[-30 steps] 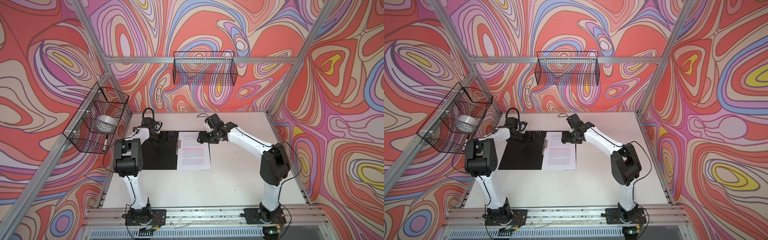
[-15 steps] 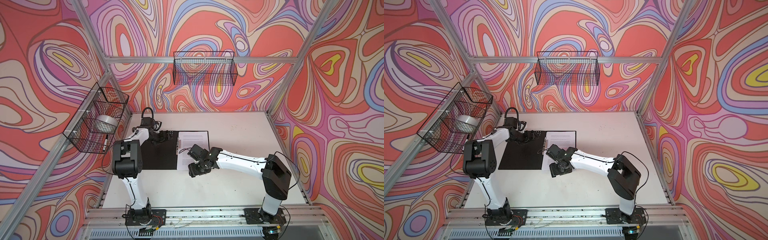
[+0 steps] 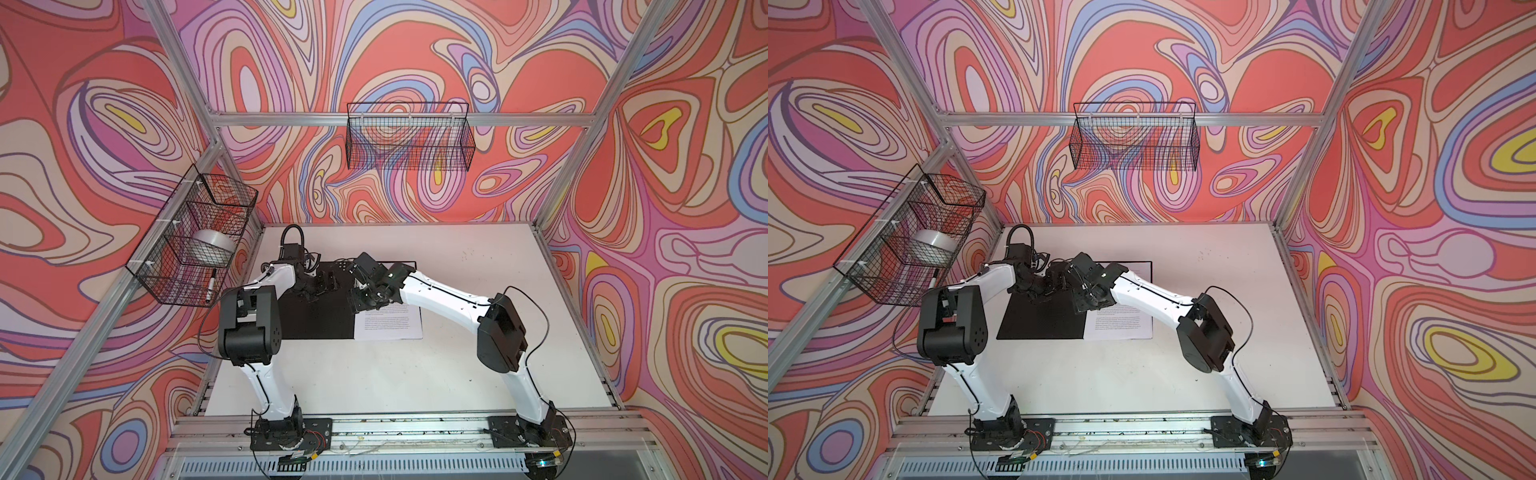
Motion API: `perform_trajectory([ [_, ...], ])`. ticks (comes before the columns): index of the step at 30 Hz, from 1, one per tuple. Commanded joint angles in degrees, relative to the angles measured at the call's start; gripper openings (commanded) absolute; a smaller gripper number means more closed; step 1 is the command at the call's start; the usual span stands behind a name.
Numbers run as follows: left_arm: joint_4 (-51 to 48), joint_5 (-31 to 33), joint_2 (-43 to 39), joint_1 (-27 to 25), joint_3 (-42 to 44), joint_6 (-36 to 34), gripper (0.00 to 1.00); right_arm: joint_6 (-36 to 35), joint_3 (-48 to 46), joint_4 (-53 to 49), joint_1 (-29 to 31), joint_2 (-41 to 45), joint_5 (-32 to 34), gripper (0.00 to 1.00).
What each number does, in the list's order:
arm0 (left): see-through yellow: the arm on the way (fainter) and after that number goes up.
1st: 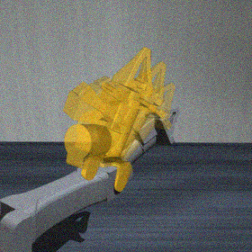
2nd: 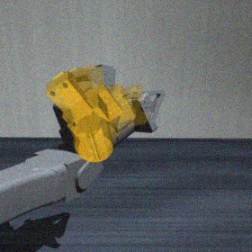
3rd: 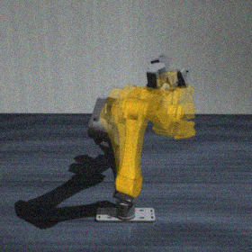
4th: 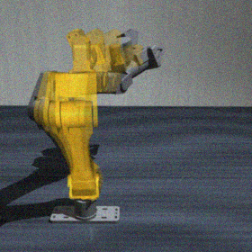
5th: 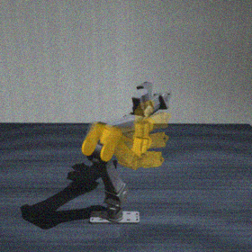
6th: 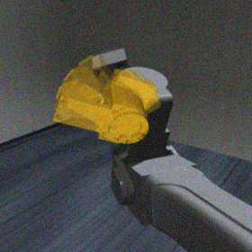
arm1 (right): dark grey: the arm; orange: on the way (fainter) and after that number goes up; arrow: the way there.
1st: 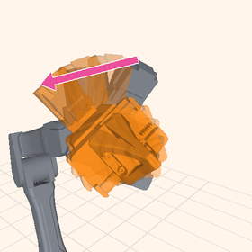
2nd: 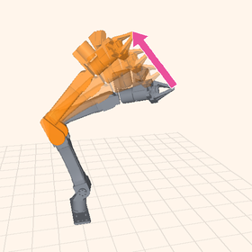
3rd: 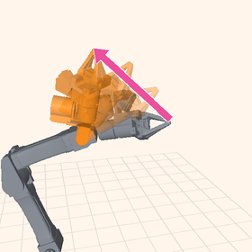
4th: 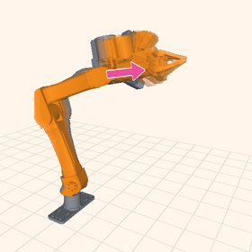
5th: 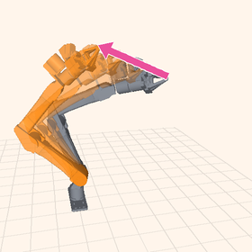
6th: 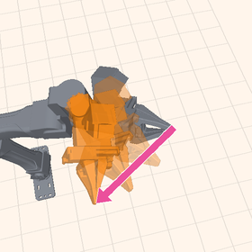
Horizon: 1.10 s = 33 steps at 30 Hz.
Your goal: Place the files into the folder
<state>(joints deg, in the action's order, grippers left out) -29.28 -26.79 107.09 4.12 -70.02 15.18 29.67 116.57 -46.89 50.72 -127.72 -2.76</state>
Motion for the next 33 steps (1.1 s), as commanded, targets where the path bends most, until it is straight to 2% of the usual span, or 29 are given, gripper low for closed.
perform_trajectory([
  [1, -3.06, 0.84, -1.41, 1.35, 0.67, 0.64, 0.93, -3.61, 5.87, -0.03, -5.12, -4.69, -3.25, 0.69],
  [10, -2.01, -0.7, -3.78, 1.59, 2.1, -0.78, 0.88, -5.89, 18.7, 5.83, -12.06, -15.18, -15.09, 0.64],
  [14, -2.27, -3.06, -2.56, 1.59, 2.64, -0.09, 0.84, -4.69, 19.69, 9.92, -13.74, -17.99, -20.77, 0.58],
  [20, -1.07, -9.19, 0.43, 1.5, 2.97, 1.42, 0.82, -3.65, 20.32, 13.59, -15.16, -20.91, -24.66, 0.54],
  [26, 3.99, -15.61, 2.78, 0.69, 3.72, 6.33, 0.82, -2.82, 20.55, 14.99, -15.95, -21.34, -25.56, 0.53],
  [33, 13.67, -21.97, 4.89, -2.62, 5.75, 13.17, 0.81, -0.38, 12.91, 17.25, -17.73, -13.67, -21.59, 0.53],
])
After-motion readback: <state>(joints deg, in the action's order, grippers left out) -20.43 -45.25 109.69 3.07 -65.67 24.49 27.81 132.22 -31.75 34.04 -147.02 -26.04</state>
